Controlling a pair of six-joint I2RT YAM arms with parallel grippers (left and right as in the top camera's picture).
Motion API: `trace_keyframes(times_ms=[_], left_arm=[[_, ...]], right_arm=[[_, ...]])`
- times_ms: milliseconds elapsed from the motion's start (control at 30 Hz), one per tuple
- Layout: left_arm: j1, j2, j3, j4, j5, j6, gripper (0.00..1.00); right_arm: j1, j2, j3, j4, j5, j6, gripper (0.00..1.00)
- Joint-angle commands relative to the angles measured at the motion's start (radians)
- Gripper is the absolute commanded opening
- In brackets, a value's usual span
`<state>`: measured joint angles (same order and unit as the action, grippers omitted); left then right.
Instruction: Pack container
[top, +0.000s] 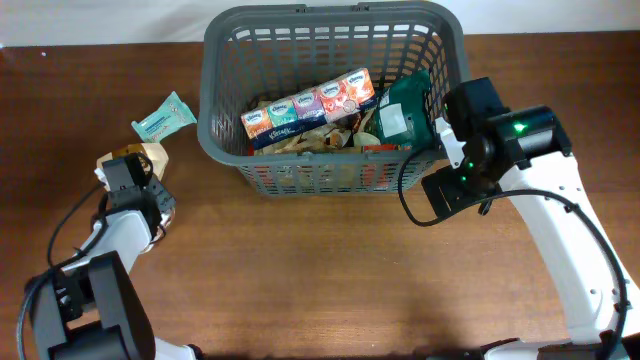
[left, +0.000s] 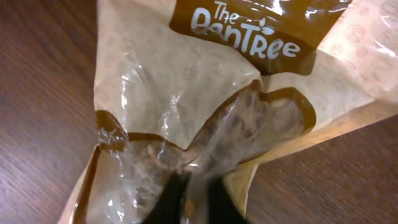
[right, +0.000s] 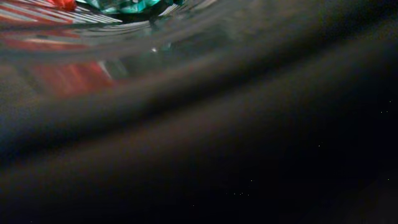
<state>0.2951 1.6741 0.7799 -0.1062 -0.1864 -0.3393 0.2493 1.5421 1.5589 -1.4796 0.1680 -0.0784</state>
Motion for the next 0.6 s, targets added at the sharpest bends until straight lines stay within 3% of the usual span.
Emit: trace_keyframes(times_ms=[0, 167, 367, 567], left_arm=[[0.003, 0.053, -0.018, -0.022, 0.045, -0.002, 0.02], [0.003, 0.018, 0.074, -0.118, 0.045, 0.028, 0.02], [0.002, -0.179, 0.268, -0.291, 0.04, 0.107, 0.02], [0.002, -0.353, 0.32, -0.316, 0.045, 0.155, 0.02]], right_arm=[[-0.016, 0.031, -0.019, -0.023, 0.027, 0.035, 0.99], [-0.016, 0.031, -0.019, -0.023, 0.027, 0.034, 0.99], [-0.016, 0.031, -0.019, -0.023, 0.027, 0.035, 0.99], [-0.016, 0.031, -0.019, -0.023, 0.027, 0.035, 0.99]])
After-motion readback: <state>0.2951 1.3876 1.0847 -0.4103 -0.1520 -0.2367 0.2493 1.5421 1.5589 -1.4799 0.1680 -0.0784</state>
